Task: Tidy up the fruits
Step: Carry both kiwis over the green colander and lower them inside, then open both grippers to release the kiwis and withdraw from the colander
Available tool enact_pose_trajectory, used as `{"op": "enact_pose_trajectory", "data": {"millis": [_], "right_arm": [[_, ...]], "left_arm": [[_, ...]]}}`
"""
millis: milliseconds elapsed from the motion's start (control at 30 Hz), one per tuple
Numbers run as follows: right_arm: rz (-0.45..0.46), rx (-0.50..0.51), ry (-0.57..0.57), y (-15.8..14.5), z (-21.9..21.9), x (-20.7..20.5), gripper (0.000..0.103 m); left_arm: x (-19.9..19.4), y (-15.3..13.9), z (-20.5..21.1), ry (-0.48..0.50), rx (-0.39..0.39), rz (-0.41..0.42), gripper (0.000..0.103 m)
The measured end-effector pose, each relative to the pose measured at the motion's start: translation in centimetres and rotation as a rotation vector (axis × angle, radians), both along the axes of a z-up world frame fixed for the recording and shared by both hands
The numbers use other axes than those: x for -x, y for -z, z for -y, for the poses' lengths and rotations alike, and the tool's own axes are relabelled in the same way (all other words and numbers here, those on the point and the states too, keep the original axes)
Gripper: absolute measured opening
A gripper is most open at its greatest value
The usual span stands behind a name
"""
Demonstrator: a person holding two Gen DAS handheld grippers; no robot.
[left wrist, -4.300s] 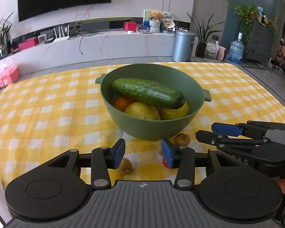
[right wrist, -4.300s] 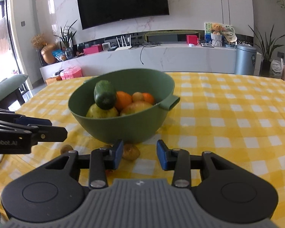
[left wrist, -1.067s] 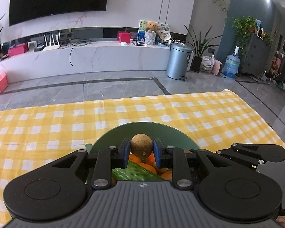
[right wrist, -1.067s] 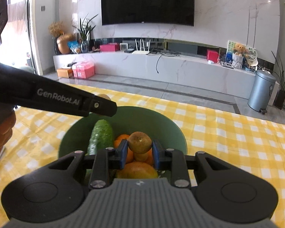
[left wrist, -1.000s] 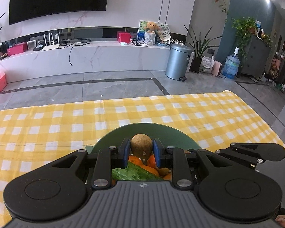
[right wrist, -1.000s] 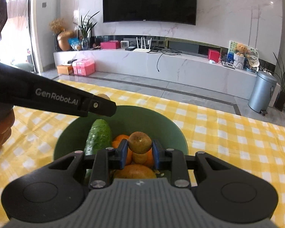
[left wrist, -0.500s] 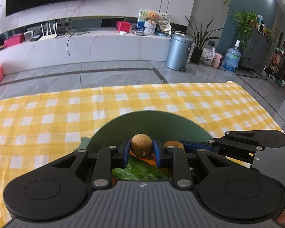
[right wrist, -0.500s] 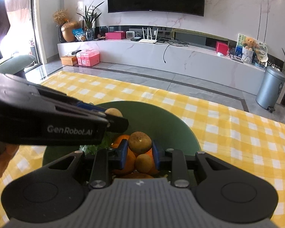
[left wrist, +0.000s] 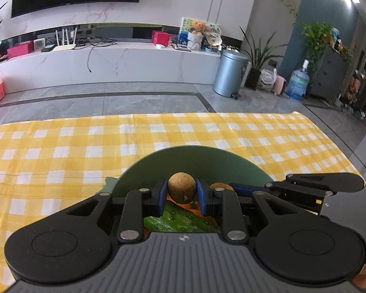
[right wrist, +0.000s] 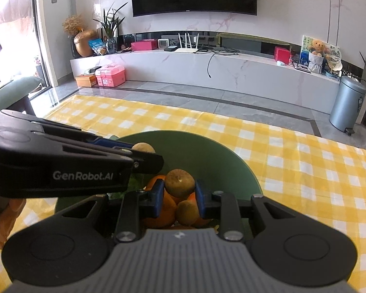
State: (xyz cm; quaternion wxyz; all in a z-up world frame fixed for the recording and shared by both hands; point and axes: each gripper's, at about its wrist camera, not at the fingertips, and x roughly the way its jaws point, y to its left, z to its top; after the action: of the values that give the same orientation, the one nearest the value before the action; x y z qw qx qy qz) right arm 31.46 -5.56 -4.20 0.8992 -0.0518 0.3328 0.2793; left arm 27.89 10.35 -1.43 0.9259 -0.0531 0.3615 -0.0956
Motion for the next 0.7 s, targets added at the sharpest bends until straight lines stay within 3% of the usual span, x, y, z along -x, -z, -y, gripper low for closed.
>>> {"op": "enact_pose_trajectory", "data": {"millis": [400,700], "right_arm": [[-0.014,0.000,-0.005,-0.05,-0.68,-0.78,0.024],[-0.005,0.007,0.007,-0.04,-0.90,-0.69,0.025]], "left_arm": [[-0.22,0.36,-0.18,-0.002,0.023,-0.008,0.029],[-0.07,0.14,-0.47,-0.020,0.041,0.006,0.045]]}}
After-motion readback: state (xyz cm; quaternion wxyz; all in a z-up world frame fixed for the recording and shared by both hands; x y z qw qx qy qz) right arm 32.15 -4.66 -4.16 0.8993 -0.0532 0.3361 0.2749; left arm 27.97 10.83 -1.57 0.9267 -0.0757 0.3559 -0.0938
